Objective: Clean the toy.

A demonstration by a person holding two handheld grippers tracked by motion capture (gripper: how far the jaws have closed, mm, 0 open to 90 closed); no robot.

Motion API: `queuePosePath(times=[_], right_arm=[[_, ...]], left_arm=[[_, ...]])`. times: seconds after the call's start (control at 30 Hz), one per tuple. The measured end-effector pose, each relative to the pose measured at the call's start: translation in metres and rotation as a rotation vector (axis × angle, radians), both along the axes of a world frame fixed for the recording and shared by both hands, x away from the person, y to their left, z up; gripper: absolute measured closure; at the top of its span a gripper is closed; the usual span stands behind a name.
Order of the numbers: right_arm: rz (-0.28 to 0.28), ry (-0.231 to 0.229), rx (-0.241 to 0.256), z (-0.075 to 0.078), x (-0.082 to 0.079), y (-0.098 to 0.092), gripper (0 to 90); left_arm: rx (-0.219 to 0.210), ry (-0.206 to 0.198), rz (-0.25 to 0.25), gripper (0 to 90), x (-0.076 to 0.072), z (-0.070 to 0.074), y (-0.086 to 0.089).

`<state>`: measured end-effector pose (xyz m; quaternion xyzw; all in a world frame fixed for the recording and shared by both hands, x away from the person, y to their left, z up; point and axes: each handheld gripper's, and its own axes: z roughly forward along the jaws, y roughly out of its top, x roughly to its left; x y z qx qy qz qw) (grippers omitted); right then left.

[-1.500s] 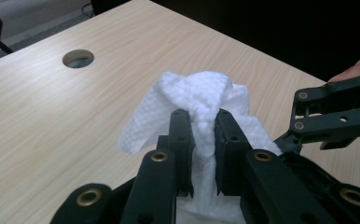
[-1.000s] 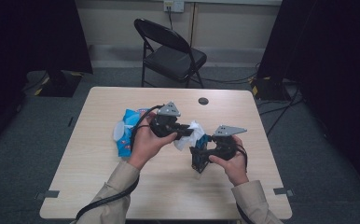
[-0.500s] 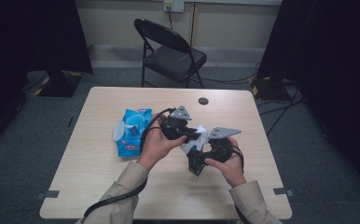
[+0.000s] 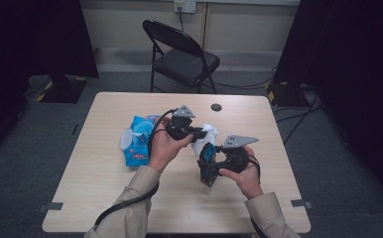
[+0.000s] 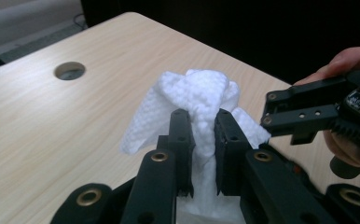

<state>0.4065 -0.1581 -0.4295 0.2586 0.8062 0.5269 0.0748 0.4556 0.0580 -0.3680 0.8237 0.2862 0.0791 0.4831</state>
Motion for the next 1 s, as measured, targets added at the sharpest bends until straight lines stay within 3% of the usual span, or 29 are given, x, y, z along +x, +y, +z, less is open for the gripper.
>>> queuePosePath(times=[0.1, 0.17, 0.23, 0.27, 0.33, 0.53, 0.7, 1.0], right_arm=[[-0.015, -0.007, 0.011, 0.003, 0.001, -0.005, 24.8], [-0.033, -0.014, 0.027, 0.006, 0.001, -0.009, 24.8], [-0.045, -0.016, 0.038, 0.008, 0.002, -0.012, 24.8], [-0.05, -0.017, 0.043, 0.008, 0.002, -0.013, 24.8], [-0.059, -0.019, 0.043, 0.008, 0.004, -0.016, 24.8], [-0.068, -0.013, 0.054, 0.007, 0.005, -0.019, 24.8], [-0.078, -0.013, 0.066, 0.008, 0.007, -0.02, 24.8], [-0.087, -0.011, 0.088, 0.011, 0.007, -0.023, 24.8]], left_arm=[[-0.014, 0.016, 0.009, 79.9, -0.001, 0.001, 0.007], [0.012, 0.024, 0.003, 80.0, -0.004, -0.003, 0.012], [0.005, 0.038, -0.01, 80.2, -0.006, -0.007, 0.013], [-0.019, 0.055, -0.036, 80.2, -0.009, -0.012, 0.012], [-0.017, 0.076, -0.074, 80.4, -0.015, -0.022, 0.009], [-0.04, 0.103, -0.122, 80.7, -0.023, -0.036, 0.006], [-0.018, 0.106, -0.159, 80.8, -0.032, -0.046, 0.0], [0.0, 0.144, -0.181, 81.0, -0.041, -0.07, -0.002]])
